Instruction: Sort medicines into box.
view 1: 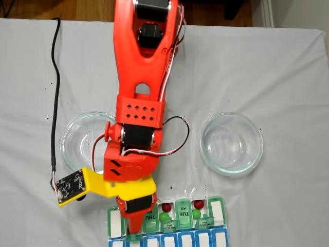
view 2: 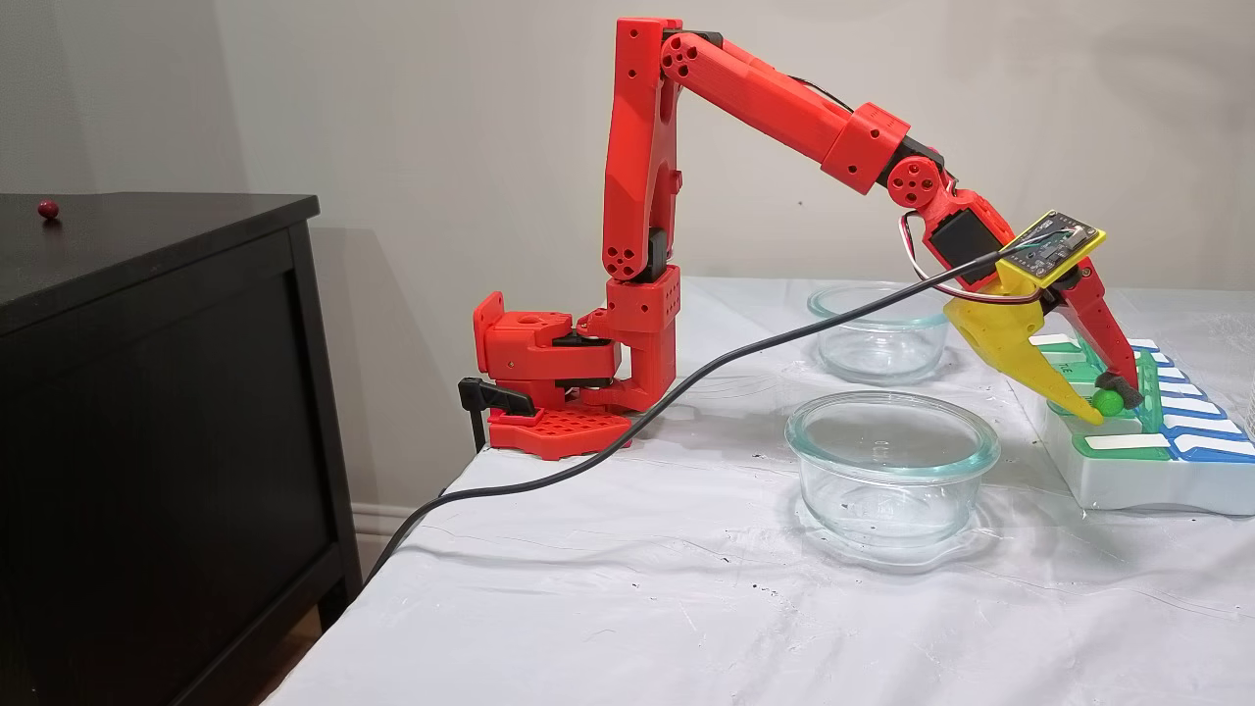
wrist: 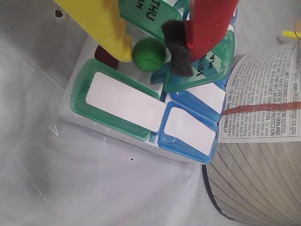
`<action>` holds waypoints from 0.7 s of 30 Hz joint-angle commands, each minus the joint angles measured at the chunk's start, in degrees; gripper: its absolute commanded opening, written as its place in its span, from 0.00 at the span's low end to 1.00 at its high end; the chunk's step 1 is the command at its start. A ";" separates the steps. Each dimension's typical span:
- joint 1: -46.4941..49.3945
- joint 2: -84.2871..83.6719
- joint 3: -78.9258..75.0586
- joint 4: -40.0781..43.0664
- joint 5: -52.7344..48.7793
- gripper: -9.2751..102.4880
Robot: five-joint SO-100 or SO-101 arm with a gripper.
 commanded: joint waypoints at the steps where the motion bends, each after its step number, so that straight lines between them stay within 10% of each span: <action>1: -1.23 1.93 -5.36 0.97 -0.53 0.29; 13: 0.09 21.09 -8.44 12.48 3.34 0.08; 21: -11.16 30.06 -0.18 -0.79 11.34 0.08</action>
